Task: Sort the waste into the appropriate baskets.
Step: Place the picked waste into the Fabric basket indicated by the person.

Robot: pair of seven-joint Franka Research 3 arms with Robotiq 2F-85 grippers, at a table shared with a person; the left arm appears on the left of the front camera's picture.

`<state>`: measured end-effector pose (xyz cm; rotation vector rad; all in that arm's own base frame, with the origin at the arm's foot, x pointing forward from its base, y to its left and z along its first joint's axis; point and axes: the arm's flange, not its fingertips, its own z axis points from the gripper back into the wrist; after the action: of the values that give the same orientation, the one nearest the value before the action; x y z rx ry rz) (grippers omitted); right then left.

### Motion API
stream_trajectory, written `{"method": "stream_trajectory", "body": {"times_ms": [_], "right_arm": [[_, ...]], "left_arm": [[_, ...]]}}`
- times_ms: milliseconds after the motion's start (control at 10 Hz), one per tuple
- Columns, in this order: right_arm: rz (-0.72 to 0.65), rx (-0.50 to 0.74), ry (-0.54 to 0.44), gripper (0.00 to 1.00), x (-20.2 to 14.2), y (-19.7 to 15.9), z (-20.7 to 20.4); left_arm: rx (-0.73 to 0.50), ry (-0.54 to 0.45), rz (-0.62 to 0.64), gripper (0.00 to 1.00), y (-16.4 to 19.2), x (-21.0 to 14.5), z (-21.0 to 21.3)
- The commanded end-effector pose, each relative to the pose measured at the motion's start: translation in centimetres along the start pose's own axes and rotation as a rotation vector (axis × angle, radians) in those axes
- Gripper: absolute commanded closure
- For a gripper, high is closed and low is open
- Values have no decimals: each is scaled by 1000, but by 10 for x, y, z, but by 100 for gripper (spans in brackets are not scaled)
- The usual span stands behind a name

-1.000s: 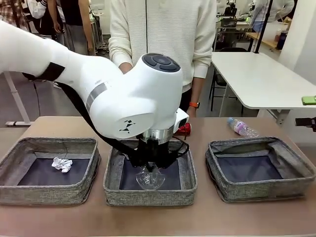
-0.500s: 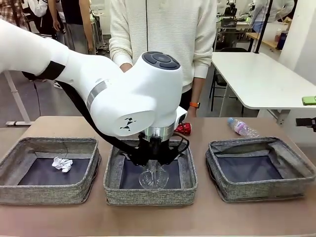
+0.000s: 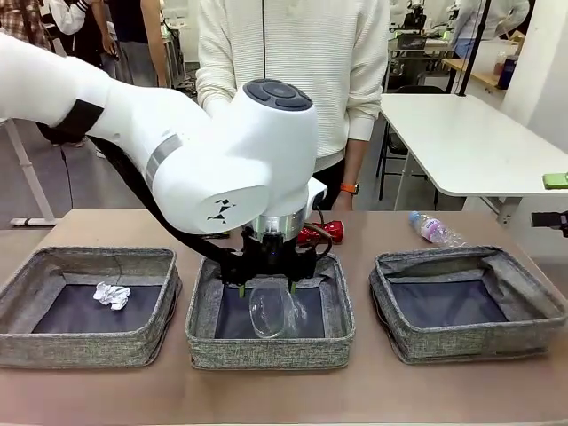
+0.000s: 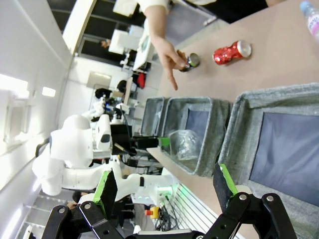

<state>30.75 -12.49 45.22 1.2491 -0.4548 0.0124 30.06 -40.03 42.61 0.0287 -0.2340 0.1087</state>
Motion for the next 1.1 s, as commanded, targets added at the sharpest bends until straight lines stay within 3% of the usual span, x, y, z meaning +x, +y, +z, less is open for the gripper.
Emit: {"method": "stream_trajectory", "body": {"times_ms": [0,200,400,500,700,800,900,1000], "right_arm": [[-14,3,3,0,0,3,1],[-14,3,3,0,0,3,1],[-14,3,3,0,0,3,1],[-14,3,3,0,0,3,1],[-14,3,3,0,0,3,1],[-14,3,3,0,0,3,1],[-14,3,3,0,0,3,1],[-14,3,3,0,0,3,1]], "left_arm": [[-37,-3,52,0,12,-1,5],[-129,38,47,0,16,-3,19],[-533,210,-47,0,51,5,50],[-678,268,-63,0,78,15,59],[-905,334,-217,0,138,46,58],[-972,307,-261,0,167,61,48],[-1030,244,-235,0,201,73,36],[-1037,243,-171,0,238,82,23]]}}
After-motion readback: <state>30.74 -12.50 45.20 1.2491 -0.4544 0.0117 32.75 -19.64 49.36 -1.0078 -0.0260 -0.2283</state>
